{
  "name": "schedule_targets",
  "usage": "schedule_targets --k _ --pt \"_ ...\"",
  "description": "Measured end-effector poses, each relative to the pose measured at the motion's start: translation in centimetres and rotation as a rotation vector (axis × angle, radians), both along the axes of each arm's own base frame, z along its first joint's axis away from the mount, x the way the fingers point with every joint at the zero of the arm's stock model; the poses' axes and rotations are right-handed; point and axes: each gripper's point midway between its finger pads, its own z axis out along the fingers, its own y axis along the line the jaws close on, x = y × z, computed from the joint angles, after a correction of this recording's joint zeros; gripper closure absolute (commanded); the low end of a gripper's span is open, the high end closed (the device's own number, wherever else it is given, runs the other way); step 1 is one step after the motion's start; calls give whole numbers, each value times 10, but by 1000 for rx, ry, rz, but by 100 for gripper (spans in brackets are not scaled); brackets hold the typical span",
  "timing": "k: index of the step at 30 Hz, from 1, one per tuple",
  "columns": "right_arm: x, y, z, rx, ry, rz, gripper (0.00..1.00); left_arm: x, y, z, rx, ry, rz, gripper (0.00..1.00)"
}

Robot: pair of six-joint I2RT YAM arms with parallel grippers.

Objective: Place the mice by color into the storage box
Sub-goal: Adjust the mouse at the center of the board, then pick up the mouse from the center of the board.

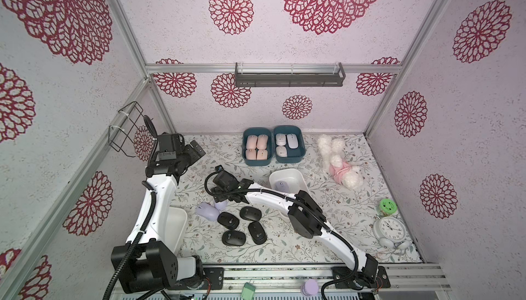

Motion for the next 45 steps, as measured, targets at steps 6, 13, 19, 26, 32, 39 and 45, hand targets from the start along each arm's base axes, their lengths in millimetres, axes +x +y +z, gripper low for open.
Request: schedule_targets --k 6,13,19,26,32,39,45 --pt "-3 -1 -1 -30 0 -3 22 0 -2 0 -10 -1 -7 3" --pt "-5 -12 0 -72 -22 -19 22 0 -2 0 -12 -1 -7 3" --pt "-14 -32 1 -136 -10 1 20 0 -2 0 -14 -1 -8 3" --pt "-18 -44 1 -177 5 17 17 0 -3 0 -20 -2 -10 3" --pt "-25 -41 1 -163 21 -9 17 0 -4 0 -26 -3 -15 3" --pt "-33 -39 -2 -136 61 -41 27 0 -7 0 -40 -4 -22 3" --pt "-34 -37 -10 -99 83 -73 35 1 -8 1 -45 -5 -26 3"
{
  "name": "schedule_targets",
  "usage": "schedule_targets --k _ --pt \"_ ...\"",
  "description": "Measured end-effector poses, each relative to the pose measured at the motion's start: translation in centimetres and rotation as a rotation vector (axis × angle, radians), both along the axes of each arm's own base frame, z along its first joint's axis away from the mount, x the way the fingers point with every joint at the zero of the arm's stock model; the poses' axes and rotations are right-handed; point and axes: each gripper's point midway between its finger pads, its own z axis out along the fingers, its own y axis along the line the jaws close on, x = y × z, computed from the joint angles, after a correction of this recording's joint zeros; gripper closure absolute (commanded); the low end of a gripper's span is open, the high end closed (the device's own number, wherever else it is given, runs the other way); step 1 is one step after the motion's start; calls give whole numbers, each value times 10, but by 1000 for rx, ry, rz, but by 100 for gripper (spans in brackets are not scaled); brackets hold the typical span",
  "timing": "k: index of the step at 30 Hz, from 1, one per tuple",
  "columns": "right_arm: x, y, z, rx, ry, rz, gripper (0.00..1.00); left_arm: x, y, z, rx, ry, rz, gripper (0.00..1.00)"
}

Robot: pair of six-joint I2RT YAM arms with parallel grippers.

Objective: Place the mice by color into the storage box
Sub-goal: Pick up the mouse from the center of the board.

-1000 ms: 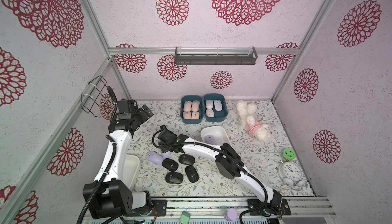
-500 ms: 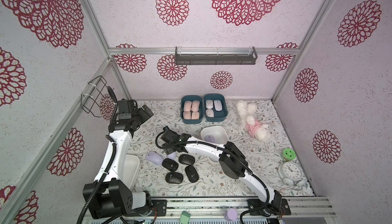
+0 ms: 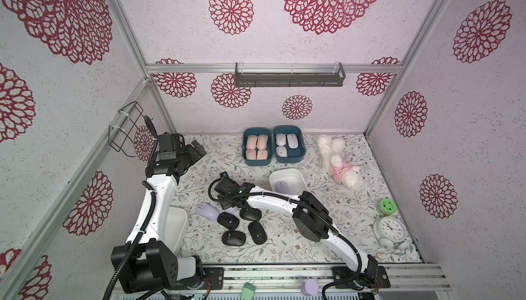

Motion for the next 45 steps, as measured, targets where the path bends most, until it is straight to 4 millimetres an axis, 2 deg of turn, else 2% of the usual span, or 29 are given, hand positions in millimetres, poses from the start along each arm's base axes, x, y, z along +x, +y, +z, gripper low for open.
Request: schedule_targets --k 3,6,11,18,26,28,31,37,39,41,45 --pt "0 1 1 13 0 -8 35 0 0 0 -2 0 -1 3" --pt "0 1 1 12 1 -6 28 0 -1 0 -4 0 -4 3" --pt "-2 -9 -9 -52 12 -2 24 0 -1 0 -5 -1 -5 3" --pt "-2 -17 -17 -88 -13 10 38 0 -2 0 -8 0 -8 3" --pt "0 -38 -10 -109 -47 50 45 -1 -1 3 -4 -9 -5 3" --pt "7 -45 -1 -109 -63 54 46 -2 -1 7 -2 -21 -5 3" --pt "25 -55 27 -78 -108 48 46 -2 -2 11 -3 -34 -7 3" --pt "49 -89 107 20 -225 7 46 -1 -4 11 -10 -37 -17 3" --pt "51 -109 130 46 -256 -13 46 0 -7 11 -23 -39 -32 3" --pt "51 -131 142 52 -272 -35 46 2 -14 10 -49 -40 -59 3" --pt "48 -190 147 17 -281 -87 46 10 -35 -2 -109 -17 -132 3"
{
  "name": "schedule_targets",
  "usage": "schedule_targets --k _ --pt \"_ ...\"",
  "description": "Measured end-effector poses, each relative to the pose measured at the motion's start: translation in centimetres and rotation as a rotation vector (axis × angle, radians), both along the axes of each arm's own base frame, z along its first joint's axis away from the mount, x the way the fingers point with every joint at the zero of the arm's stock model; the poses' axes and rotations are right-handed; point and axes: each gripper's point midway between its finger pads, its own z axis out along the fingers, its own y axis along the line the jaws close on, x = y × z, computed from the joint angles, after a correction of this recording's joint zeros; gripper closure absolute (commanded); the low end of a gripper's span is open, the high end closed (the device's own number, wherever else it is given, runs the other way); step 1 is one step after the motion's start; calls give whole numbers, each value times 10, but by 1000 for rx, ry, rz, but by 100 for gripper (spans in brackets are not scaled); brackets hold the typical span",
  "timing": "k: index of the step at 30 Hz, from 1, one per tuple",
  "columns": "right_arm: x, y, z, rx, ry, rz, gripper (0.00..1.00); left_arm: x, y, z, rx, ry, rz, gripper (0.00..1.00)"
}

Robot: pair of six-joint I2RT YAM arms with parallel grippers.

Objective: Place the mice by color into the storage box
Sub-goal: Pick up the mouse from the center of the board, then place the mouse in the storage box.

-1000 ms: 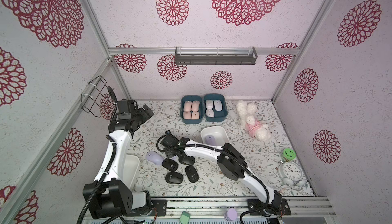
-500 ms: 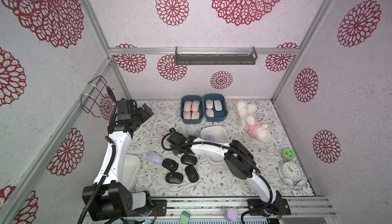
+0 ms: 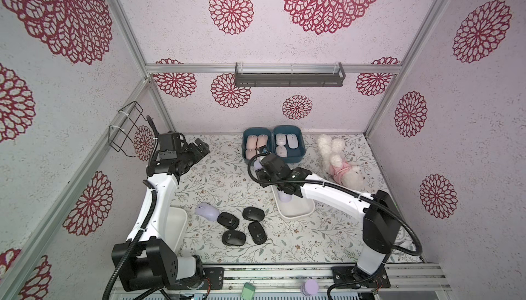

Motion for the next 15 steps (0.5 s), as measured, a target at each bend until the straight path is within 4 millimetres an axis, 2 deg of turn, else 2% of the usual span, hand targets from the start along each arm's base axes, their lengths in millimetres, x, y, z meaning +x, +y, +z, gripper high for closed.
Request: schedule_targets --k 5,8,12,15 --pt "1 -79 -23 -97 33 -104 47 4 -42 -17 -39 45 -120 3" --pt "-4 -113 -45 -154 79 -138 47 2 -59 -19 -48 54 -169 3" --pt "-11 -129 -71 -194 136 -132 48 1 -62 -19 -48 54 -177 3" --pt "-10 -131 -81 -203 161 -116 48 1 -62 -19 -48 55 -175 3"
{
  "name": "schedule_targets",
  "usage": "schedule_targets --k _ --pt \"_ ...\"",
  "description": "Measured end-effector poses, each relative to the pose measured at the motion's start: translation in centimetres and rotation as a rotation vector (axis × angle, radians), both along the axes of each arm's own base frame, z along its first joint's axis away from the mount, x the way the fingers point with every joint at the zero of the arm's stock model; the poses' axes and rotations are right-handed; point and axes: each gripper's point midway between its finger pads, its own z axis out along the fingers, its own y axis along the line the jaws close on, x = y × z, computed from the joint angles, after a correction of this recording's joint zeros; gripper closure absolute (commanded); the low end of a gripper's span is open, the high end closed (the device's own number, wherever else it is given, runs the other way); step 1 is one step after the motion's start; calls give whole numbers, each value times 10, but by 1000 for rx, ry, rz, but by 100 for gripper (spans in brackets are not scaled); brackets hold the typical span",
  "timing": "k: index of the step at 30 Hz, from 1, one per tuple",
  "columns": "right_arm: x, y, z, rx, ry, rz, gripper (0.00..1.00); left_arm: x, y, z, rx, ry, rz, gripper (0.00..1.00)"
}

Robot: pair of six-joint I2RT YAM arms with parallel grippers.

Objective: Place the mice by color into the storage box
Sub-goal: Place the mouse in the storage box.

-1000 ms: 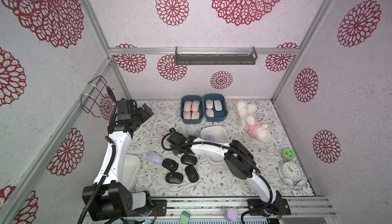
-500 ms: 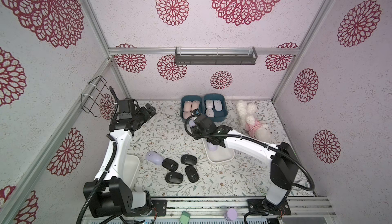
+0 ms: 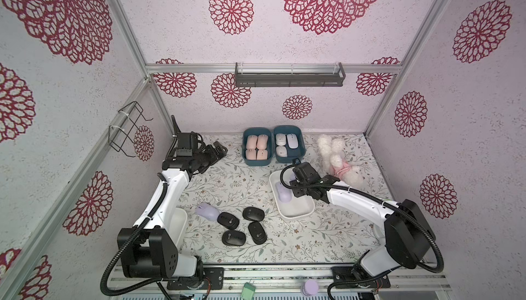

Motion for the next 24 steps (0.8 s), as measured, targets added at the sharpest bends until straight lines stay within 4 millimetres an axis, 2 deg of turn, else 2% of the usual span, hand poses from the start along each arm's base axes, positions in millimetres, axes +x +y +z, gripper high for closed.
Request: schedule_targets --k 4,13,24 --pt "6 3 -13 -6 19 14 47 0 0 0 1 0 0 3" --pt "12 6 -59 -60 101 2 45 0 0 0 4 -2 0 3" --pt "25 13 -67 -61 94 -8 34 0 0 0 5 -2 -1 3"
